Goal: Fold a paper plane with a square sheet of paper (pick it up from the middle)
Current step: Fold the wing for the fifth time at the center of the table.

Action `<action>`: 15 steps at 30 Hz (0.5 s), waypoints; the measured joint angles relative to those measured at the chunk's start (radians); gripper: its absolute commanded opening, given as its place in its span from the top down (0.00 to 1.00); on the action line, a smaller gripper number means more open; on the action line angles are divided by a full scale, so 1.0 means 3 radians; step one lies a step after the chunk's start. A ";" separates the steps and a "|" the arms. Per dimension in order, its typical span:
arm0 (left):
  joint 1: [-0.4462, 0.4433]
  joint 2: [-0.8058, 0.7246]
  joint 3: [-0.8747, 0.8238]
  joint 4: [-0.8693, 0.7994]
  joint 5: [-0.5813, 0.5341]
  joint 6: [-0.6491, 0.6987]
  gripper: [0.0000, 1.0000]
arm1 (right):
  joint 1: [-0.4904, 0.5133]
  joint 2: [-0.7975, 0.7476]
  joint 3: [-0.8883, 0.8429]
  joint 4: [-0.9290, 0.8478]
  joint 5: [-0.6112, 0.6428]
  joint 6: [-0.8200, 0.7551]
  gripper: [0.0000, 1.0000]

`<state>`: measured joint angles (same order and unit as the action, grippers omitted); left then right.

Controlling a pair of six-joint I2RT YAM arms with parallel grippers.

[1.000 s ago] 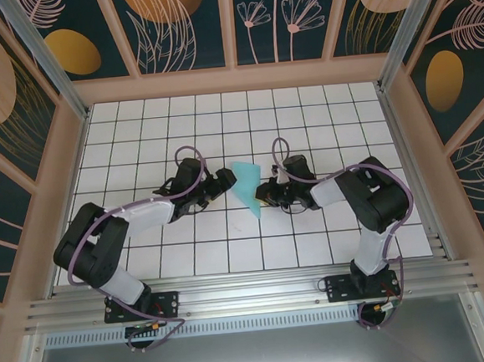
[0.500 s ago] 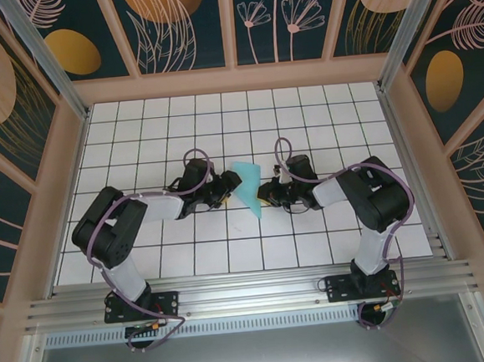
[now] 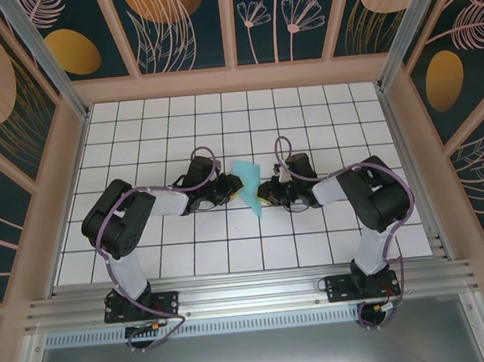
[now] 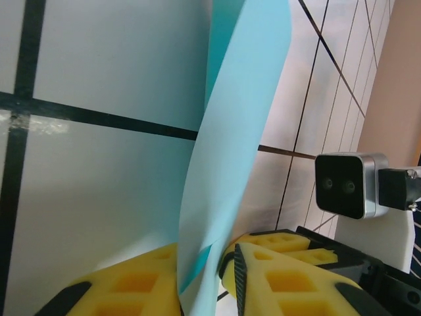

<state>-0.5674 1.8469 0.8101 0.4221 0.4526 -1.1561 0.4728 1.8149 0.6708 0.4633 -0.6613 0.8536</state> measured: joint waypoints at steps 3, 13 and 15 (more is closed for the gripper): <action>0.0000 0.0000 0.0000 -0.0019 0.0000 0.0053 0.77 | -0.0032 0.0000 0.0104 -0.0047 0.0032 0.0010 0.83; 0.0000 0.0041 0.0006 -0.0055 -0.0025 0.0182 0.84 | -0.0038 0.0193 0.0351 -0.0202 0.0193 0.0027 0.83; 0.0000 0.0064 0.0006 -0.0055 -0.0024 0.0192 0.75 | -0.0041 0.0203 0.0435 -0.0336 0.0220 -0.0017 0.83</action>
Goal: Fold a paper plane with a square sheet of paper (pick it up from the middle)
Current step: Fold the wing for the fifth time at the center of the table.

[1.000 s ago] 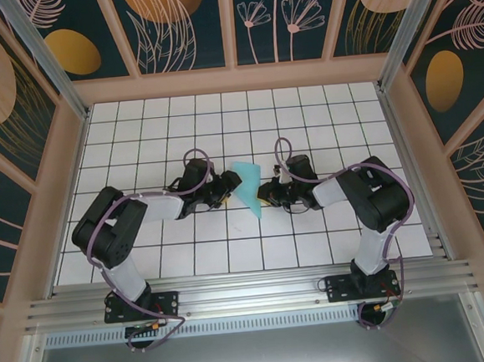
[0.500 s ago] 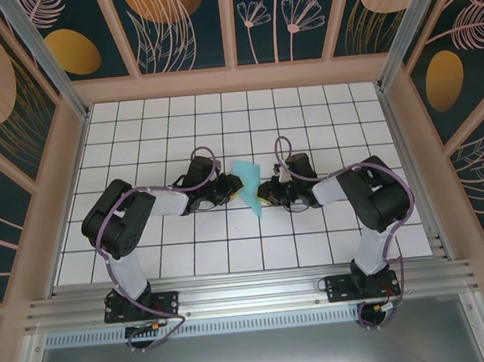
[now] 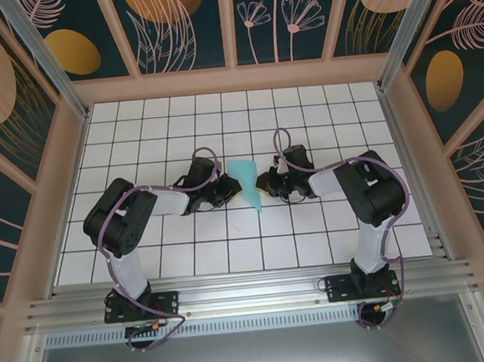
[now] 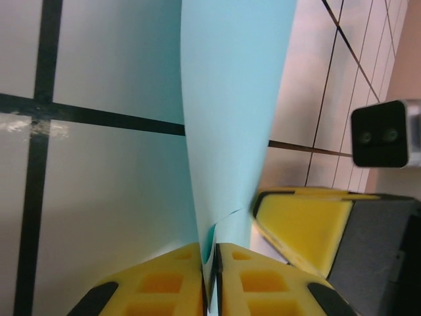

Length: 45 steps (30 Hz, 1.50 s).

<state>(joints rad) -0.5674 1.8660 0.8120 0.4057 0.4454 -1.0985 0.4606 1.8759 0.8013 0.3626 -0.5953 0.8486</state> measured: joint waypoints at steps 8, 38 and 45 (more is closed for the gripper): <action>0.0000 0.0018 0.0122 -0.0145 -0.0056 0.0198 0.63 | 0.0075 0.0013 0.0248 -0.0516 0.0150 -0.0229 0.83; -0.0031 -0.0198 0.0020 -0.0221 -0.0242 -0.0135 1.00 | 0.0426 -0.1328 -0.0420 -0.0523 0.1172 -0.1124 0.69; -0.0051 -0.0210 0.0062 -0.0271 -0.0266 -0.0148 1.00 | 0.1096 -0.1495 -0.0944 -0.0099 0.1746 -0.2010 0.61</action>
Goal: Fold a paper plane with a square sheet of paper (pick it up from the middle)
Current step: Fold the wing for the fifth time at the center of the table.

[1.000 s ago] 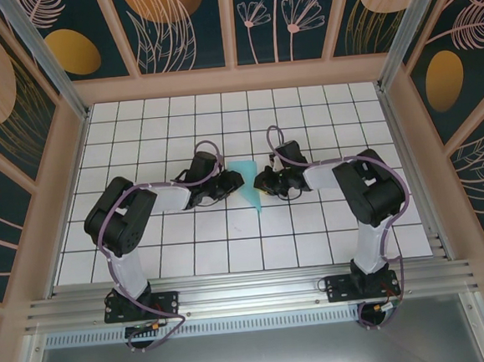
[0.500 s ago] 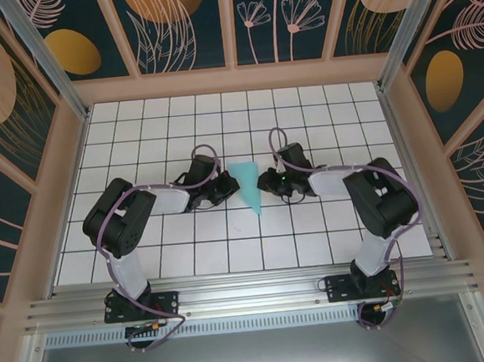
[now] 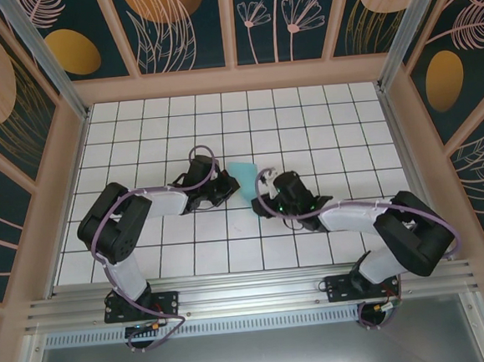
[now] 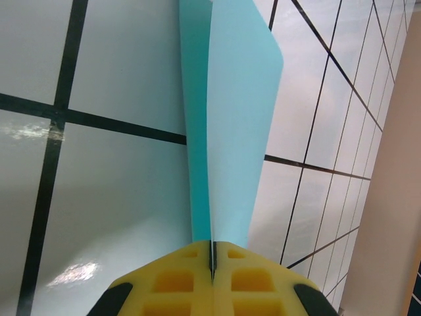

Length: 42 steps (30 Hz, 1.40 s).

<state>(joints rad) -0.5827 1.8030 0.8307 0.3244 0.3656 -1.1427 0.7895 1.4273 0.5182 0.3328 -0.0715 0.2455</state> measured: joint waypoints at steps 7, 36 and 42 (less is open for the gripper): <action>-0.0003 0.0000 0.0053 -0.0020 -0.0001 0.0001 1.00 | 0.0342 0.0112 -0.0028 0.0258 0.0535 -0.0746 0.61; -0.0003 0.0001 0.0104 -0.0137 -0.0034 0.0004 1.00 | 0.0582 0.1029 0.0328 0.0832 0.1354 -0.1701 0.82; -0.0003 0.0001 0.0106 -0.0139 -0.0036 0.0006 1.00 | 0.0582 0.1064 0.0328 0.0875 0.1405 -0.1699 0.83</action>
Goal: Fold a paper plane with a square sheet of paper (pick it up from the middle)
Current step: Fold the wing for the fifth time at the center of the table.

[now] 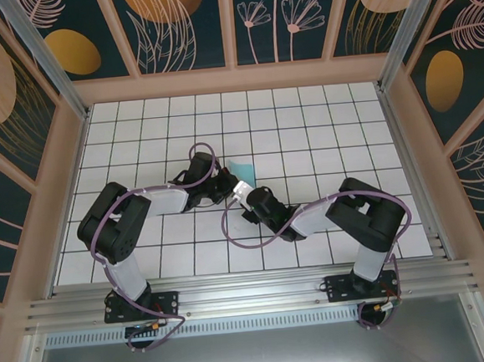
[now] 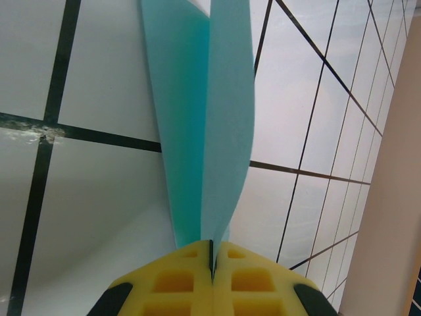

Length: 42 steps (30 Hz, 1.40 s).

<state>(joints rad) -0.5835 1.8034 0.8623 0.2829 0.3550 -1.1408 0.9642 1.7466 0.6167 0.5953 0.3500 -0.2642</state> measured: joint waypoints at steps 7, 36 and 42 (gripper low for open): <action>-0.0001 0.0000 0.0000 -0.0001 0.0004 0.0009 1.00 | 0.0000 0.0032 0.0000 0.0008 0.0047 0.0013 0.84; -0.0003 -0.0415 0.0028 -0.0417 -0.0408 0.0156 0.33 | -0.0039 0.0025 -0.0025 0.0032 -0.0173 0.0336 1.00; 0.0004 -0.0717 0.0024 -0.0459 -0.0671 0.0186 0.30 | -0.0164 -0.0037 -0.0099 0.0072 -0.0519 0.0645 1.00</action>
<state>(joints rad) -0.5823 1.5883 0.8696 0.1452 0.1535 -1.0851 0.9150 1.7355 0.5869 0.6170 0.1944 -0.0708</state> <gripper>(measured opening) 0.694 0.063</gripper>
